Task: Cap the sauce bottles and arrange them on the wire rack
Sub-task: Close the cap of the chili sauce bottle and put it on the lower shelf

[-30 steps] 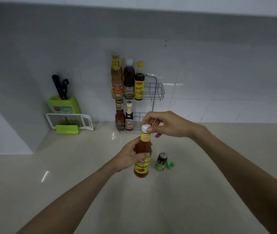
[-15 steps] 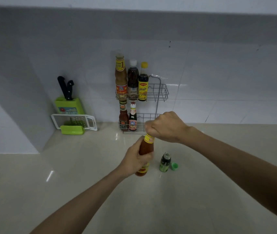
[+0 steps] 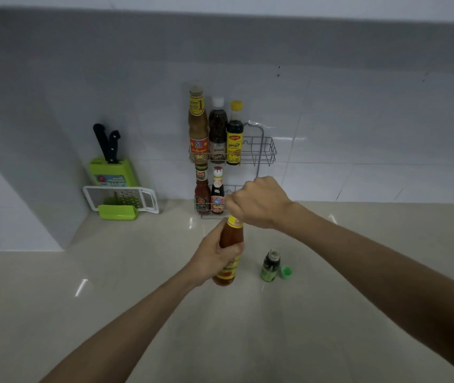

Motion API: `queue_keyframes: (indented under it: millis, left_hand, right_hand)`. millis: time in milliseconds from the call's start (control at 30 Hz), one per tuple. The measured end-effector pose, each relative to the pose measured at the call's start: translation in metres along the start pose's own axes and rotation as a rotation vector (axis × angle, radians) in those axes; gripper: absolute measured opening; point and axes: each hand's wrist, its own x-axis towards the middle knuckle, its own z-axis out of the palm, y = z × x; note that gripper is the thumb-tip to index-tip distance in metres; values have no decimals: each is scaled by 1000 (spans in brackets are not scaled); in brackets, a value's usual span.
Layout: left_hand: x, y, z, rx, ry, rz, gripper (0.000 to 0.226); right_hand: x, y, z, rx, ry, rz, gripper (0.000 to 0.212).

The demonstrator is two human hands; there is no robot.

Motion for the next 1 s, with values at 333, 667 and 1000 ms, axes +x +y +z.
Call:
queue_keyframes:
  millis: [333, 667, 1000]
  left_hand:
    - [0, -2, -14, -90, -150, -25, 21]
    - [9, -20, 1, -32, -11, -140, 26]
    - [36, -38, -15, 123, -153, -166, 57]
  right_hand:
    - [6, 5, 2, 79, -74, -90, 66]
    - [-4, -12, 41, 529, -236, 415, 47]
    - [-3, 0, 57, 1006, -18, 633, 37]
